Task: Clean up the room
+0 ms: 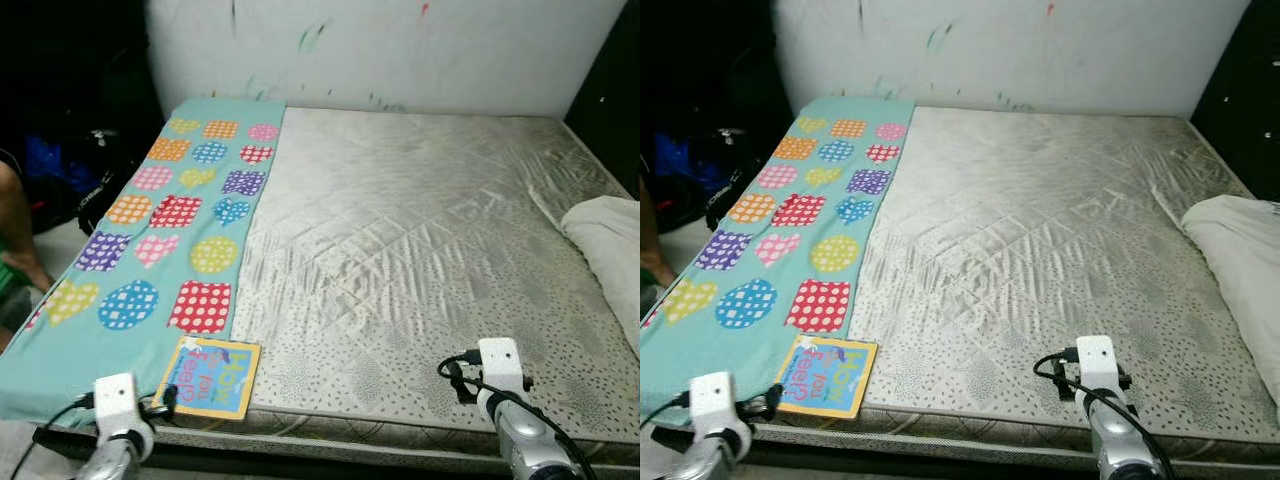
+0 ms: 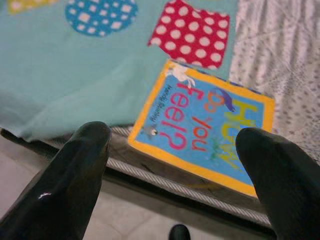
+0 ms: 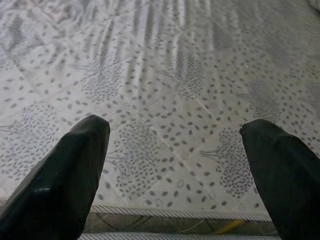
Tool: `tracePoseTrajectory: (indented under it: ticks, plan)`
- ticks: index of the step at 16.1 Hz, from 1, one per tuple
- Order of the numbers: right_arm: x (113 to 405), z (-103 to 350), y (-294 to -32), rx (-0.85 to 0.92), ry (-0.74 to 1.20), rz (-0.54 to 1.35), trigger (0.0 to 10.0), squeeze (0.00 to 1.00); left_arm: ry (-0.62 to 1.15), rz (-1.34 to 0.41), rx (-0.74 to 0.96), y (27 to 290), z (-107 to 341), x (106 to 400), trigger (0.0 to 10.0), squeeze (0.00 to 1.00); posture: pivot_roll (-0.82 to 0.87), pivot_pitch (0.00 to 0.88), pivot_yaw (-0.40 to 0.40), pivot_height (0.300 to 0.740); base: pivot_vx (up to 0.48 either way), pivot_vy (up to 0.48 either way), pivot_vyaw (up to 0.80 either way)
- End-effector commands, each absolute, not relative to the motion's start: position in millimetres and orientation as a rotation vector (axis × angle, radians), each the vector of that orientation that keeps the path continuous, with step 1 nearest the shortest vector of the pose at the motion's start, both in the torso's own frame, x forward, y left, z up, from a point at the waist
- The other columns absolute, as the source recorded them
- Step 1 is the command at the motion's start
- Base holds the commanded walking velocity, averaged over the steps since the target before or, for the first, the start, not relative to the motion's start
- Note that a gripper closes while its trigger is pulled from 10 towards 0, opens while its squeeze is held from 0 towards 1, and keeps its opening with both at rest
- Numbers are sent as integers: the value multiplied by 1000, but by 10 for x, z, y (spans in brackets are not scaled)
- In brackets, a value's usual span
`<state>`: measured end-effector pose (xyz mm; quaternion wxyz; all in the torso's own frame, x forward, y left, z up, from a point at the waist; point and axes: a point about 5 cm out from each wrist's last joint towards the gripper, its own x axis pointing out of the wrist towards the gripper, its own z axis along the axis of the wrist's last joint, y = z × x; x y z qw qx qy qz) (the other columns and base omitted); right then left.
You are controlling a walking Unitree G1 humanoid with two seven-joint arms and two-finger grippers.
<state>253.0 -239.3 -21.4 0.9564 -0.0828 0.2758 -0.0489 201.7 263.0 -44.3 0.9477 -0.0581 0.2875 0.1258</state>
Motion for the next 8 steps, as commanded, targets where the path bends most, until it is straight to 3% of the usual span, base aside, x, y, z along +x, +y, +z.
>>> tracePoseTrajectory:
  ticks: [1, 8]
  plan:
    - [2585, -180, -2425, -150, 567, -132, 10000, 0, 615, 285, -132, 2643, -463, 2021, 10000, 0, -93, 0, -34, 740, 0, 0, 0]
    - [2598, -240, -2402, -3, 662, -325, 10000, 0, 721, 317, -297, 2365, -532, 2191, 10000, 0, -95, 0, -38, 740, 0, 0, 0]
